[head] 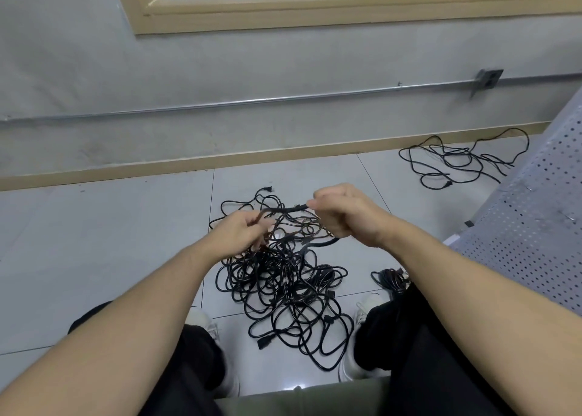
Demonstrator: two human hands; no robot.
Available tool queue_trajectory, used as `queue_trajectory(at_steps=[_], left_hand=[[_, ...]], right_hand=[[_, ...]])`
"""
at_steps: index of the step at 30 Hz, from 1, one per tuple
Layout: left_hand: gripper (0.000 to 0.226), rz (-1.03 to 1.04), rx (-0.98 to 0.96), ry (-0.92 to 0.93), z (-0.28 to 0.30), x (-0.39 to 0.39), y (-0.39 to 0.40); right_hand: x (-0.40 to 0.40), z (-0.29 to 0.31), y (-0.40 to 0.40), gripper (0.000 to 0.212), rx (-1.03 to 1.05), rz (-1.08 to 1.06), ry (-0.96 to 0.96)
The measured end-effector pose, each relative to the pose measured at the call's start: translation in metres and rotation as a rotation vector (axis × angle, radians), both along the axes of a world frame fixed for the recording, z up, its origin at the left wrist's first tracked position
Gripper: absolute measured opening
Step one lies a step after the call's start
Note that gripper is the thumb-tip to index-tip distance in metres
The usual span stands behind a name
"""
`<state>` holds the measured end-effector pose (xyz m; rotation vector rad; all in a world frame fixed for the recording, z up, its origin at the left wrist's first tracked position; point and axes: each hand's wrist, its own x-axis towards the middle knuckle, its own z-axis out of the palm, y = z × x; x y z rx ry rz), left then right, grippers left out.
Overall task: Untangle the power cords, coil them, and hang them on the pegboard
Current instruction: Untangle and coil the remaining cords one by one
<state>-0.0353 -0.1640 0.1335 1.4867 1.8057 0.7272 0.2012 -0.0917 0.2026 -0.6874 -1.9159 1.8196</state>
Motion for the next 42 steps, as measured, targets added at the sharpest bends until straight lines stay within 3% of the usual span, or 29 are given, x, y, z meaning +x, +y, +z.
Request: queue_trajectory(at_steps=[3, 7, 10, 12, 16, 18, 21, 24, 28, 31, 32, 35, 37, 38, 39, 42], left_hand=[[0.042, 0.154, 0.048, 0.112, 0.012, 0.006, 0.005], [0.03, 0.127, 0.171, 0.352, 0.035, 0.011, 0.009], [0.02, 0.039, 0.17, 0.484, 0.041, 0.023, 0.01], [0.025, -0.078, 0.159, 0.515, 0.037, 0.031, 0.011], [0.022, -0.217, 0.228, 0.435, 0.03, 0.039, 0.013], [0.016, -0.243, 0.207, 0.381, 0.022, 0.031, 0.017], [0.007, -0.183, 0.114, 0.201, 0.006, 0.01, 0.022], [0.031, -0.141, 0.082, 0.071, -0.002, 0.001, 0.024], [0.048, -0.167, 0.159, 0.057, 0.001, 0.003, 0.023], [0.046, -0.15, 0.231, 0.157, 0.008, 0.006, 0.024], [0.043, -0.169, 0.238, 0.192, 0.01, 0.008, 0.024], [0.032, -0.202, 0.249, 0.198, 0.016, 0.023, 0.022], [0.035, -0.163, 0.279, 0.133, 0.018, 0.033, 0.02], [0.043, -0.143, 0.292, 0.096, 0.018, 0.036, 0.02], [0.053, -0.131, 0.295, 0.043, 0.019, 0.037, 0.019], [0.069, -0.127, 0.223, -0.177, 0.021, 0.035, 0.02]], right_hand=[[0.001, -0.001, 0.006, 0.05, 0.099, -0.078, -0.217], [0.002, -0.015, 0.011, 0.045, 0.15, -0.054, -0.507], [-0.006, -0.022, 0.009, 0.063, -0.039, -0.008, -0.493], [-0.014, -0.021, 0.004, 0.06, -0.063, 0.042, -0.414], [-0.022, -0.019, -0.002, 0.034, 0.08, 0.099, -0.344], [-0.019, -0.018, 0.001, 0.035, 0.109, 0.042, -0.282], [-0.004, -0.011, 0.014, 0.035, -0.074, -0.044, -0.035], [0.013, -0.008, 0.025, 0.031, -0.177, -0.106, 0.095], [0.021, -0.018, 0.037, 0.035, -0.001, -0.266, -0.091], [0.022, -0.026, 0.044, 0.015, 0.277, -0.324, -0.371], [0.022, -0.028, 0.044, 0.004, 0.361, -0.294, -0.443], [0.011, -0.027, 0.032, 0.034, 0.58, -0.078, -0.563], [-0.001, -0.028, 0.021, 0.025, 0.684, 0.053, -0.593], [-0.005, -0.029, 0.016, 0.013, 0.688, 0.103, -0.605], [-0.008, -0.028, 0.012, 0.015, 0.653, 0.138, -0.597], [-0.006, -0.022, 0.005, 0.042, 0.427, 0.149, -0.429]])
